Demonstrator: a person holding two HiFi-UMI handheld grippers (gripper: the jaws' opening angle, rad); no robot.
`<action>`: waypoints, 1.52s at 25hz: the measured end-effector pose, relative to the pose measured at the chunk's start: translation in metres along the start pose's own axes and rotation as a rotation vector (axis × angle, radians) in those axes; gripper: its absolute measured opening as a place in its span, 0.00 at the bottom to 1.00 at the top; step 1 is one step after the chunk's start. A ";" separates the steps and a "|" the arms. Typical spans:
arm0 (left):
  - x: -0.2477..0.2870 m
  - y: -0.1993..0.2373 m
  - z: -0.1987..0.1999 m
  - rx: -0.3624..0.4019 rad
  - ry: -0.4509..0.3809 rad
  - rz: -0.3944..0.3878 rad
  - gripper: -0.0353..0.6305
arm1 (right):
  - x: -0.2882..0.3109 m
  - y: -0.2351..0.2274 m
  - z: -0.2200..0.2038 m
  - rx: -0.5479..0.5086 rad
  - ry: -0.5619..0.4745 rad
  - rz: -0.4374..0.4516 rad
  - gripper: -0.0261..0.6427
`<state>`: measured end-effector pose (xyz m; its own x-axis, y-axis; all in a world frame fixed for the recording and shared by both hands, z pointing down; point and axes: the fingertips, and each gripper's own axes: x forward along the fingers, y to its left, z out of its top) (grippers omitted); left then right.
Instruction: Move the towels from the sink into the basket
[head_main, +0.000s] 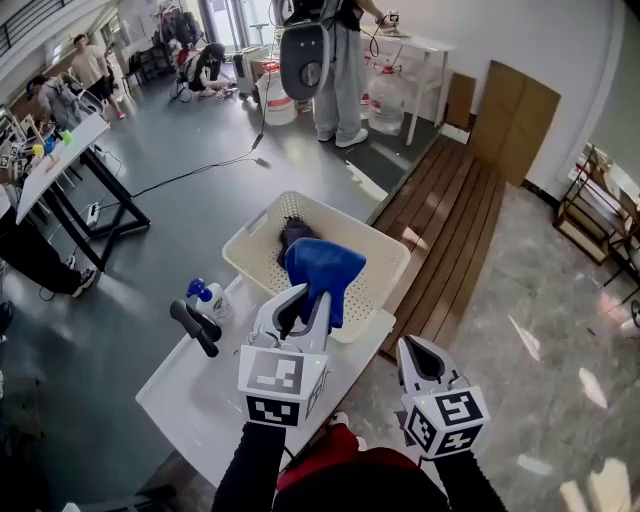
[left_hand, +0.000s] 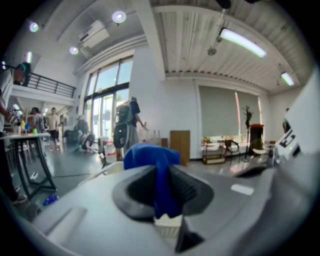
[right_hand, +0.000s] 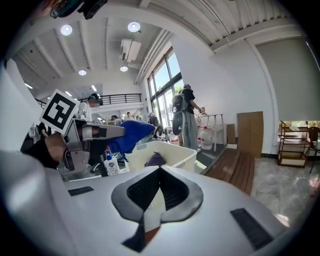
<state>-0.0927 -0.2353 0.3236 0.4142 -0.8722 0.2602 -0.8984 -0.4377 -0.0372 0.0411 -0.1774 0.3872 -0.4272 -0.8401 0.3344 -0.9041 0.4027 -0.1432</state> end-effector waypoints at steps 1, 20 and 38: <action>0.003 0.003 -0.001 -0.002 0.002 -0.008 0.16 | 0.005 0.001 0.002 -0.004 0.002 -0.002 0.05; 0.046 0.030 -0.009 -0.048 0.011 -0.037 0.16 | 0.051 -0.024 0.021 -0.028 0.019 -0.045 0.05; 0.134 0.041 -0.042 -0.128 0.200 0.182 0.16 | 0.121 -0.114 0.054 -0.025 0.047 0.107 0.05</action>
<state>-0.0800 -0.3615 0.3974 0.2188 -0.8681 0.4455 -0.9716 -0.2358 0.0177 0.0916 -0.3447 0.3936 -0.5196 -0.7738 0.3621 -0.8524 0.4988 -0.1572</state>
